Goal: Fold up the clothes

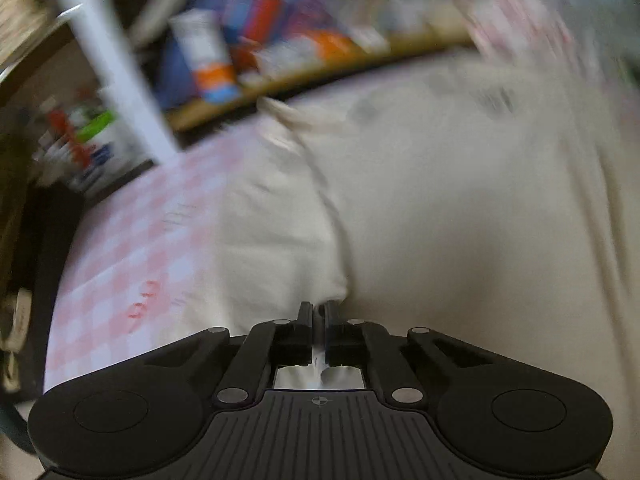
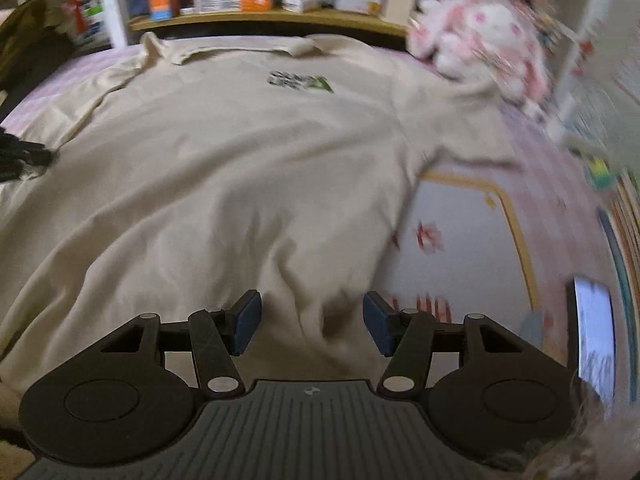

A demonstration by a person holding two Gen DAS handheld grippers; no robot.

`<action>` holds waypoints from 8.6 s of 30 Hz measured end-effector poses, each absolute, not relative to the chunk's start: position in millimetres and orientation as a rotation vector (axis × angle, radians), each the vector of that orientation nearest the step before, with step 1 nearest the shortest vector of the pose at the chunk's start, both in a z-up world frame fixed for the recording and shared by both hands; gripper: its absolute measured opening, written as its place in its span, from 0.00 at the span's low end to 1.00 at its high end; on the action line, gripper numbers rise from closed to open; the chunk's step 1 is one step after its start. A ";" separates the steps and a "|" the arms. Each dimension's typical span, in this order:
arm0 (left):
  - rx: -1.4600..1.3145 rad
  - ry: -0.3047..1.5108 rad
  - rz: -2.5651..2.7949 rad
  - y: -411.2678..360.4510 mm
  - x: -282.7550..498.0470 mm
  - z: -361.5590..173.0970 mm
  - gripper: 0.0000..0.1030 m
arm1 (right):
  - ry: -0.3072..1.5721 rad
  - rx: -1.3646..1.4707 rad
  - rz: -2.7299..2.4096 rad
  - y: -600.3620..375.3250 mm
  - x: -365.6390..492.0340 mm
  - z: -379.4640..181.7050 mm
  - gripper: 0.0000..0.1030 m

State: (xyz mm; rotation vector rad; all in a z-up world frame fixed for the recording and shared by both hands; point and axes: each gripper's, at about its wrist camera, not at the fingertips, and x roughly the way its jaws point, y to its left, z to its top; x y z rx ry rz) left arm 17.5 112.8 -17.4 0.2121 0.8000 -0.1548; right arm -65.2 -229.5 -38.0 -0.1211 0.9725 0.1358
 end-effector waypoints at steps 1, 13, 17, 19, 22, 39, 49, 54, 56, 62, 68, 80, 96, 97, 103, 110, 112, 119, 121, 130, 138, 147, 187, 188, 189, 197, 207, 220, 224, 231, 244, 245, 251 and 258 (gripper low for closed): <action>0.134 0.773 -0.135 133.0 23.2 -7.0 0.04 | 0.977 -0.107 0.109 -230.2 -69.0 -38.8 0.52; 0.036 0.711 0.163 286.3 146.4 16.9 0.04 | 1.013 0.009 -0.027 -229.9 -94.0 -38.6 0.46; 0.072 0.727 0.206 289.6 165.7 7.2 0.04 | 1.011 0.081 -0.056 -240.3 -93.6 -33.1 0.46; 0.074 0.738 0.233 295.1 171.5 -0.2 0.04 | 1.024 0.095 -0.061 -242.9 -90.2 -32.9 0.46; 0.048 0.759 0.284 303.4 175.5 -9.8 0.11 | 1.055 0.090 -0.044 -241.1 -84.9 -35.5 0.46; -0.048 0.833 -0.237 197.5 -18.1 -20.2 0.65 | 1.113 0.045 0.038 -247.2 -86.1 -46.9 0.40; 0.034 0.911 -0.260 181.3 -43.9 -38.5 0.65 | 1.020 0.249 0.206 -250.2 -101.6 11.4 0.15; 0.032 0.918 -0.246 187.5 -50.3 -37.1 0.67 | 1.044 0.033 -0.066 -268.5 -99.5 8.6 0.20; 0.029 0.932 -0.244 188.5 -53.2 -38.4 0.69 | 1.032 0.102 -0.047 -279.3 -102.2 6.6 0.32; 0.002 0.984 -0.249 190.5 -61.2 -47.8 0.71 | 1.060 0.142 -0.064 -294.7 -102.8 -13.1 0.39; 0.015 0.986 -0.263 185.9 -58.7 -48.1 0.72 | 1.080 0.177 0.005 -295.1 -107.5 -28.6 0.36; 0.029 0.969 -0.278 184.8 -56.1 -49.0 0.72 | 1.183 -0.170 0.170 -260.3 -93.6 -28.1 0.05; 0.029 0.935 -0.282 183.6 -60.7 -51.1 0.78 | 0.960 -0.215 0.484 -192.6 -68.7 41.4 0.59; 0.033 0.932 -0.284 183.3 -61.1 -51.4 0.78 | 1.001 -0.305 0.448 -197.0 -73.5 33.4 0.70; 0.049 0.917 -0.297 182.3 -63.6 -53.2 0.81 | 1.230 -0.519 0.311 -247.1 -92.0 -19.8 0.76; 0.048 0.916 -0.286 180.2 -59.9 -53.9 0.82 | 1.163 -0.537 0.409 -251.7 -97.8 -32.1 0.73; 0.041 0.912 -0.271 178.9 -58.8 -54.4 0.83 | 1.156 -0.561 0.446 -248.1 -93.6 -33.1 0.69; 0.049 0.911 -0.251 176.4 -59.1 -54.7 0.83 | 1.286 -0.566 0.569 -245.4 -61.9 -46.2 0.13; 0.044 0.911 -0.234 176.2 -59.4 -54.8 0.83 | 1.327 -0.465 0.665 -239.4 -48.5 -34.3 0.08; 0.045 0.917 -0.198 174.6 -61.7 -54.8 0.83 | 0.878 0.085 0.597 -192.8 38.0 46.7 0.57; 0.066 0.903 -0.188 173.4 -66.4 -56.5 0.84 | 1.040 -0.076 0.417 -232.8 16.6 7.7 0.49; 0.099 0.901 -0.208 170.0 -66.8 -58.1 0.88 | 1.046 0.037 0.330 -182.5 52.0 -38.7 0.51; 0.022 0.973 -0.273 207.0 -93.9 -49.0 0.81 | 1.162 -0.199 0.039 -258.0 -107.9 0.3 0.41; 0.021 0.971 -0.264 206.2 -95.6 -48.5 0.76 | 1.157 -0.218 0.054 -256.4 -100.3 -3.0 0.41; 0.024 0.969 -0.251 205.2 -97.1 -47.9 0.66 | 1.152 -0.225 0.060 -257.1 -92.0 -8.0 0.41; 0.038 0.957 -0.156 205.7 -96.4 -44.7 0.01 | 1.171 -0.131 0.079 -282.2 -52.9 -40.8 0.34; 0.096 0.921 -0.069 205.1 -60.3 -47.8 0.01 | 1.104 -0.120 0.183 -266.1 -23.6 -44.3 0.04; 0.067 0.972 -0.102 210.3 -88.9 -38.7 0.11 | 1.129 -0.132 0.148 -279.1 -41.4 -41.5 0.05; 0.147 0.836 -0.144 215.0 -79.9 7.2 0.24 | 1.094 -0.199 0.186 -267.6 -32.2 -21.4 0.21; 0.373 0.681 -0.270 194.6 18.0 41.0 0.31 | 0.897 -0.462 0.357 -223.4 33.1 28.0 0.37; 0.695 0.712 -0.319 144.8 195.1 -23.6 0.57 | 0.677 -1.136 0.665 -163.9 219.9 -44.3 0.44; 0.707 0.732 -0.325 145.3 201.7 -30.1 0.57 | 0.663 -1.161 0.672 -160.6 233.1 -50.5 0.44; 0.639 0.812 -0.414 151.1 221.6 -46.5 0.57 | 0.614 -1.243 0.818 -138.7 264.6 -72.6 0.43; 0.364 0.929 -0.388 181.1 258.3 -50.0 0.09 | 0.759 -0.919 0.857 -142.5 322.0 -57.2 0.04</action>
